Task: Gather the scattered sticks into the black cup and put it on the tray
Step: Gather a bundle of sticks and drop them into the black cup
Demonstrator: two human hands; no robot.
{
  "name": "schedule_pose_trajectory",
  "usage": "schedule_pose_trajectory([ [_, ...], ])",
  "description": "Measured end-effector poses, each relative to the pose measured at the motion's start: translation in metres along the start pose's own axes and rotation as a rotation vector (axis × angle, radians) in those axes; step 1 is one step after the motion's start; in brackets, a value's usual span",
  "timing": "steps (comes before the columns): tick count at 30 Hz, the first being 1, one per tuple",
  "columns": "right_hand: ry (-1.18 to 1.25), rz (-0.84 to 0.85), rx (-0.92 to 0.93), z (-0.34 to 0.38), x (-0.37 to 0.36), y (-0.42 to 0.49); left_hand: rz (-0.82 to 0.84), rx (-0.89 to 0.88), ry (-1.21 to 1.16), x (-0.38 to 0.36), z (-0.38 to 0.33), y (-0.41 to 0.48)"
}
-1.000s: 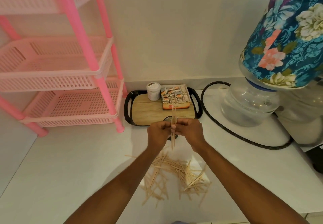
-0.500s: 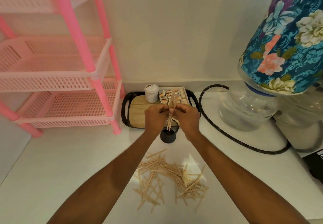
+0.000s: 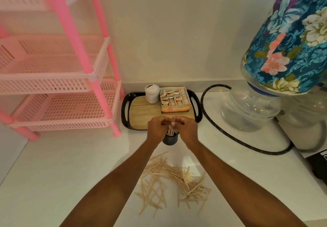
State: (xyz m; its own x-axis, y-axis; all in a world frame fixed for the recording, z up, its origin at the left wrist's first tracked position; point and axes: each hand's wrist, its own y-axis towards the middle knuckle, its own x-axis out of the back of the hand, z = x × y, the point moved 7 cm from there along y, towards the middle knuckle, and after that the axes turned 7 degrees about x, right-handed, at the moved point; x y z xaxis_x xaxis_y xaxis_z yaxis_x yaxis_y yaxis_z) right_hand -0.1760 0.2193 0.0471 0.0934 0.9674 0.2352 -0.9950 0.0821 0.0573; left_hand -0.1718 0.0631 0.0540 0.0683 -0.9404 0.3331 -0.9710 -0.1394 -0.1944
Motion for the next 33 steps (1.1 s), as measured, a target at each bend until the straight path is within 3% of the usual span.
schedule_pose_trajectory([
  [9, -0.147, -0.068, -0.039, -0.012, 0.023, 0.001, -0.072, 0.008, 0.028, 0.035, 0.026, -0.007],
  [12, -0.302, 0.001, -0.079, -0.025, 0.035, -0.008, -0.081, 0.036, 0.116, 0.055, 0.048, -0.018],
  [15, -0.539, 0.274, -0.228, -0.049, 0.041, -0.028, 0.058, 0.134, 0.431, 0.065, 0.083, -0.033],
  [18, -0.9, 0.578, -0.361, -0.075, 0.046, -0.06, 0.201, 0.366, 0.925, 0.07, 0.129, -0.059],
  [20, -1.02, 0.585, -0.442, -0.089, 0.057, -0.078, 0.156, 0.489, 1.062, 0.075, 0.148, -0.079],
  [25, -0.957, 0.444, -0.546, -0.112, 0.077, -0.113, 0.021, 0.443, 0.872, 0.064, 0.163, -0.099],
  [33, -0.96, 0.451, -0.466, -0.102, 0.042, -0.134, 0.113, 0.246, 0.829, 0.028, 0.144, -0.101],
])
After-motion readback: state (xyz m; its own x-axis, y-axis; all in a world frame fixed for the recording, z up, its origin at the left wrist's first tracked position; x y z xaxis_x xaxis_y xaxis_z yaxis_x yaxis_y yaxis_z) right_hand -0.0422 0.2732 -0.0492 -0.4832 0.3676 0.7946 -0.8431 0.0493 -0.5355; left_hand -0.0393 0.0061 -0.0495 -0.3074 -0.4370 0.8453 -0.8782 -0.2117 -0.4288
